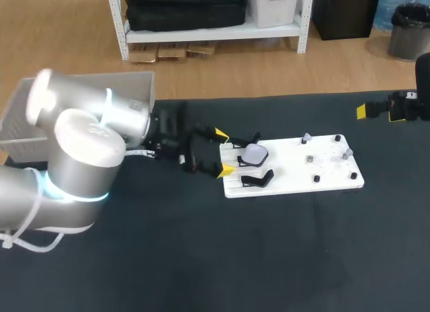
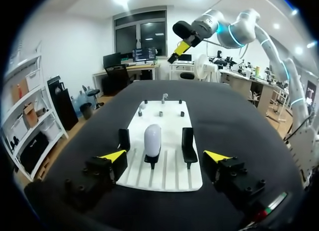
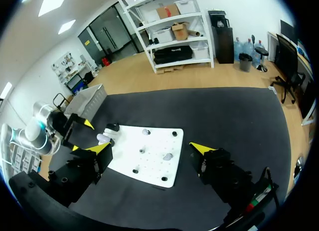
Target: Pick up each earbud case from the left stands, insert the matching earbuds, close the lid, and place the case in the box.
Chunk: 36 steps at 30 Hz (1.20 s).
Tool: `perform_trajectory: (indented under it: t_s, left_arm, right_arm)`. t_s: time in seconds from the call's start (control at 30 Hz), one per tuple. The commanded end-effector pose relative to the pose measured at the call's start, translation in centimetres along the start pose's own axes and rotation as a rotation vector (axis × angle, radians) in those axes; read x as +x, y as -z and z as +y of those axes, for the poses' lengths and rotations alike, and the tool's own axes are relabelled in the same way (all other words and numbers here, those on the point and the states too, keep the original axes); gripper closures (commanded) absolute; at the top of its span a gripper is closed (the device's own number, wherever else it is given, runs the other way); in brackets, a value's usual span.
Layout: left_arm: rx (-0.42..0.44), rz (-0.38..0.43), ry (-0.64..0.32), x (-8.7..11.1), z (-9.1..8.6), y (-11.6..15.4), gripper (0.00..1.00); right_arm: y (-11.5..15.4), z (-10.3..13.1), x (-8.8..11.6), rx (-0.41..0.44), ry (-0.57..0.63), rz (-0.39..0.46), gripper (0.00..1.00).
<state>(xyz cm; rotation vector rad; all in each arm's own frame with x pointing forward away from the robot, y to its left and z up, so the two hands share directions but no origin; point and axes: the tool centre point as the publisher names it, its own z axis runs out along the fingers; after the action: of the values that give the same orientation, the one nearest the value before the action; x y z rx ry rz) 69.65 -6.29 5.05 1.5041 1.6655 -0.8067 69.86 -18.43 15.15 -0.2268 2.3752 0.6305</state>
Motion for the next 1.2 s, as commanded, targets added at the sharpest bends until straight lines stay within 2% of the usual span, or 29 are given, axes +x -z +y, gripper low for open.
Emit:
perform_trajectory:
  t_s: [0.03,0.13,0.23,0.43,0.57,1.07,1.2]
  left_arm:
    - [0.023,0.02,-0.002,-0.2,0.9,-1.6,0.0]
    - [0.023,0.012,0.003,-0.2,1.2,-2.3,0.01]
    - [0.025,0.01,0.011,-0.3,1.4,-3.0,0.1]
    - [0.03,0.006,0.033,-0.1,1.7,-3.9,0.18]
    - [0.023,0.006,0.044,0.0,2.0,-4.2,0.27]
    - [0.035,-0.013,0.072,-0.1,2.2,-5.9,0.42]
    - [0.038,-0.021,0.085,0.0,2.2,-6.3,0.5]
  right_arm:
    - [0.0,-0.1,0.0,-0.002,0.001,0.0,0.0]
    - [0.0,-0.1,0.0,-0.002,0.001,0.0,0.0]
    - [0.0,-0.1,0.0,-0.002,0.001,0.0,0.0]
    - [0.0,-0.1,0.0,-0.002,0.001,0.0,0.0]
    - [0.0,-0.1,0.0,-0.002,0.001,0.0,0.0]
    - [0.0,-0.1,0.0,-0.002,0.001,0.0,0.0]
    - [0.0,-0.1,0.0,-0.002,0.001,0.0,0.0]
